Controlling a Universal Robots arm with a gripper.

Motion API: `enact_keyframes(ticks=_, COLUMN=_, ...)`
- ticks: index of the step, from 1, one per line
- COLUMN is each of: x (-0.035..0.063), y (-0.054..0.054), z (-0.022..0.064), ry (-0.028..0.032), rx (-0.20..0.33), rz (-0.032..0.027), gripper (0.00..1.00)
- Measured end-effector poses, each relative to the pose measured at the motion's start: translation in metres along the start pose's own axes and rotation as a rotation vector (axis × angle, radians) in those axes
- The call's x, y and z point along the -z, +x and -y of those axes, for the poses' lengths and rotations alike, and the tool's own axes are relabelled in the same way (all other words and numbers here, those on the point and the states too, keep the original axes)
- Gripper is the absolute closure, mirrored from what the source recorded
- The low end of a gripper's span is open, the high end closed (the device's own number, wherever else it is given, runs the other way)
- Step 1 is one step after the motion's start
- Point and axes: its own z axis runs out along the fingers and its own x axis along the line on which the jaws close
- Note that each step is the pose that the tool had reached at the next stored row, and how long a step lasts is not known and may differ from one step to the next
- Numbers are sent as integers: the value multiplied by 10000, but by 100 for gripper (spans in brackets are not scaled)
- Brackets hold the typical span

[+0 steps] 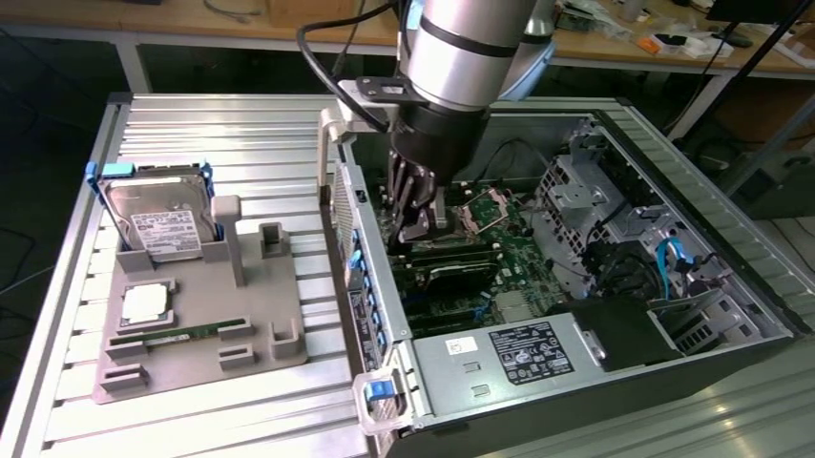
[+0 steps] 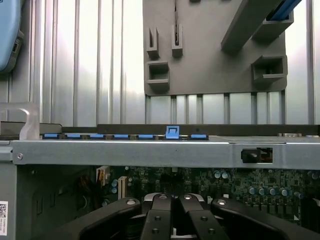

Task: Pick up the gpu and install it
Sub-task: 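Press down on the gpu until it lock into place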

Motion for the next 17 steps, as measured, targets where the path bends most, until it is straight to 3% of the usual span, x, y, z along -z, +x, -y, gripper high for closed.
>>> enact_keyframes(ticks=9, x=-70, y=-11, z=9, ry=-1, rx=-4, rz=-32, gripper=89)
enact_keyframes(ticks=17, x=-81, y=-17, z=-37, ry=-2, rx=-4, rz=-35, gripper=89)
